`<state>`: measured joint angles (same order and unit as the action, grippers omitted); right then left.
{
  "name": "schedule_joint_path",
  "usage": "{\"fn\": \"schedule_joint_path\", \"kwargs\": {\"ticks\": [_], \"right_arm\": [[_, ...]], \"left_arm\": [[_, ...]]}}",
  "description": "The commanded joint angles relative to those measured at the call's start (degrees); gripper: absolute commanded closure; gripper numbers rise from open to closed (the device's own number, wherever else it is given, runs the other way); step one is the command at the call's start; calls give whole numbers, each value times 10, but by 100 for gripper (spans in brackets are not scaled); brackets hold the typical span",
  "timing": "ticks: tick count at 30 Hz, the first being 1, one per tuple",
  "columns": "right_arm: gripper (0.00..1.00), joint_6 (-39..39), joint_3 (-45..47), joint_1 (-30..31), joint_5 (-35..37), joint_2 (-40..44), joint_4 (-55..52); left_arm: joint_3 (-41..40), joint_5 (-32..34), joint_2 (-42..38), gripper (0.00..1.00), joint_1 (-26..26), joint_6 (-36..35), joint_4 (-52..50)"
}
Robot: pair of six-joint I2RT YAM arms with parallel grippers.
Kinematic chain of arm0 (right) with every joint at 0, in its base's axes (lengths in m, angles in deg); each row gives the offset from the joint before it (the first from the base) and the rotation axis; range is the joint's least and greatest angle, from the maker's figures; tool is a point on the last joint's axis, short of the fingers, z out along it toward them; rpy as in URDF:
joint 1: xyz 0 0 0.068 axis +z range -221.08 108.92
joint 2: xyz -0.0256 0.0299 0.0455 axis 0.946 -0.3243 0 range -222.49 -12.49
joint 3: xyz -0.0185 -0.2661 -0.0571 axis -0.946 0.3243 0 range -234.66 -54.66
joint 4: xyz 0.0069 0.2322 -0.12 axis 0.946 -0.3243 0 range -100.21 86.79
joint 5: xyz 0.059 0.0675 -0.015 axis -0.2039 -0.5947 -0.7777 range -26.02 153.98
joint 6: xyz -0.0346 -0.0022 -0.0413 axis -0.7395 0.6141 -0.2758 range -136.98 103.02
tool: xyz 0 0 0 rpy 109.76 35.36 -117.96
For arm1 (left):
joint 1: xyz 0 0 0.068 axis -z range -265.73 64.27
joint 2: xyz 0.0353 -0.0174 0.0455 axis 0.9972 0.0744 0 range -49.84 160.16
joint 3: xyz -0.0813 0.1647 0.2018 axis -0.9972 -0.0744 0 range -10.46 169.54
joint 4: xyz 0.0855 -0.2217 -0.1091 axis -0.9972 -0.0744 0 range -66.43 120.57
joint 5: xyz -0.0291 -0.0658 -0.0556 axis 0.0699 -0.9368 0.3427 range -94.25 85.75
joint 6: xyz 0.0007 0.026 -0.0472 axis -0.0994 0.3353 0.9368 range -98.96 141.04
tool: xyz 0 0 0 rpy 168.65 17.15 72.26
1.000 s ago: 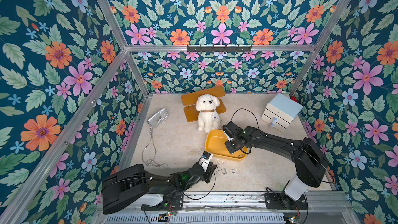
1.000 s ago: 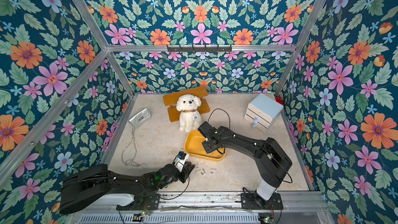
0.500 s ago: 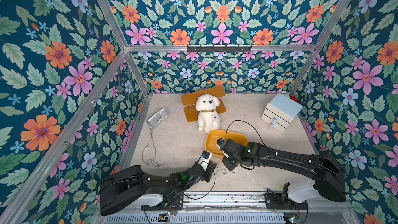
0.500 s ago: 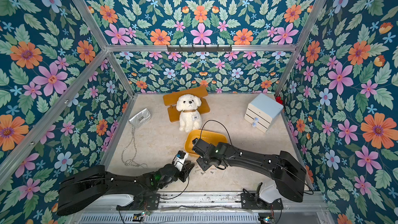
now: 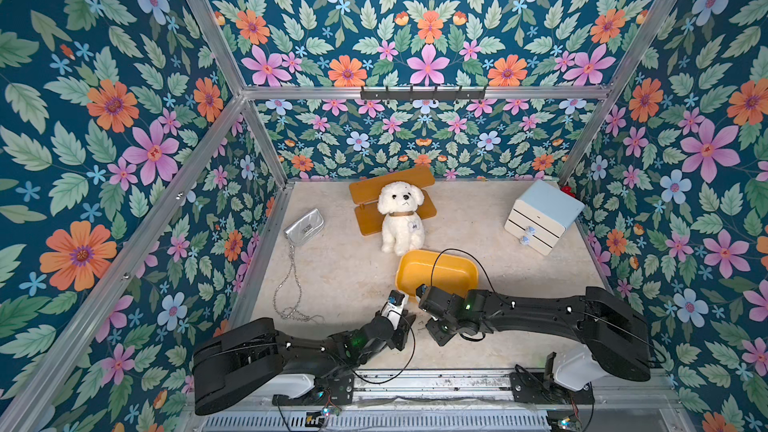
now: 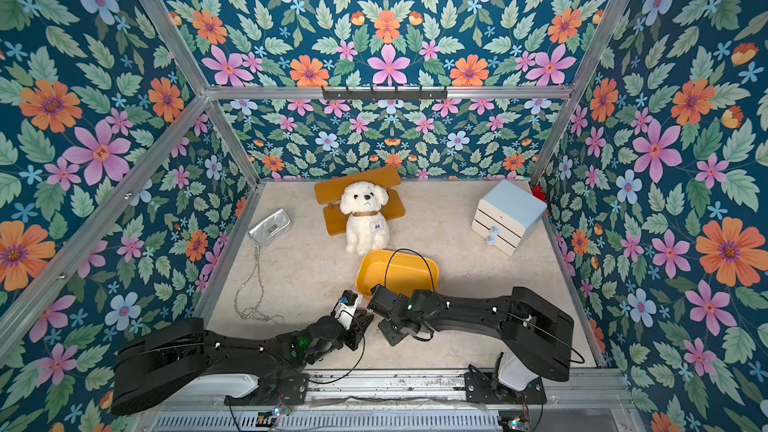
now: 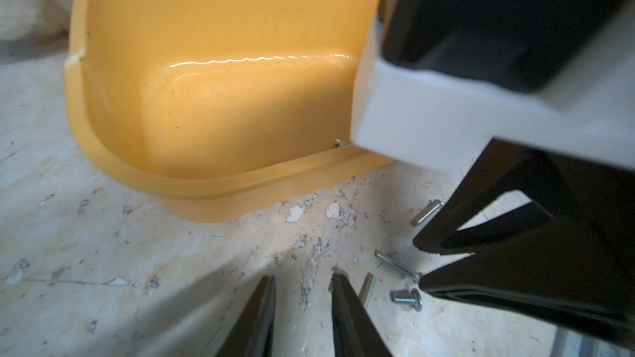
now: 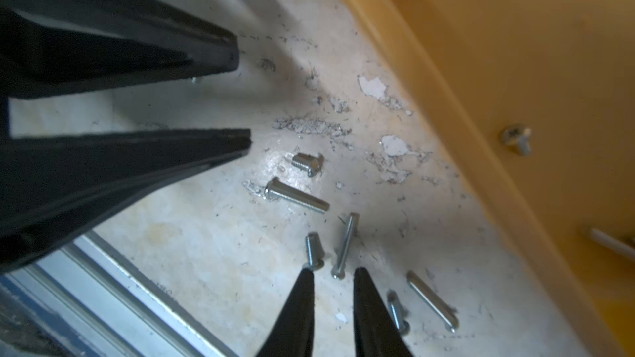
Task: Put the screws on the desktop into the storage box
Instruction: Pick up the screw from the center of the board.
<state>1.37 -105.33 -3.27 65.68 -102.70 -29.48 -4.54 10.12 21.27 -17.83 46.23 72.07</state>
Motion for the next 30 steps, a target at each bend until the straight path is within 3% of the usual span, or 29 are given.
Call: {"fn": "schedule_joint_path", "kwargs": {"ticks": [1,15,30], "right_arm": [[75,8,-6,0,1,-11,11],[83,9,-13,-1,21,-40,1],[81,19,-11,-1,31,-72,-26]], "left_arm": [[-1,6,1,66,0,0,5],[0,1,9,66,0,-3,10],[-3,-1,-1,66,0,-4,8]]}}
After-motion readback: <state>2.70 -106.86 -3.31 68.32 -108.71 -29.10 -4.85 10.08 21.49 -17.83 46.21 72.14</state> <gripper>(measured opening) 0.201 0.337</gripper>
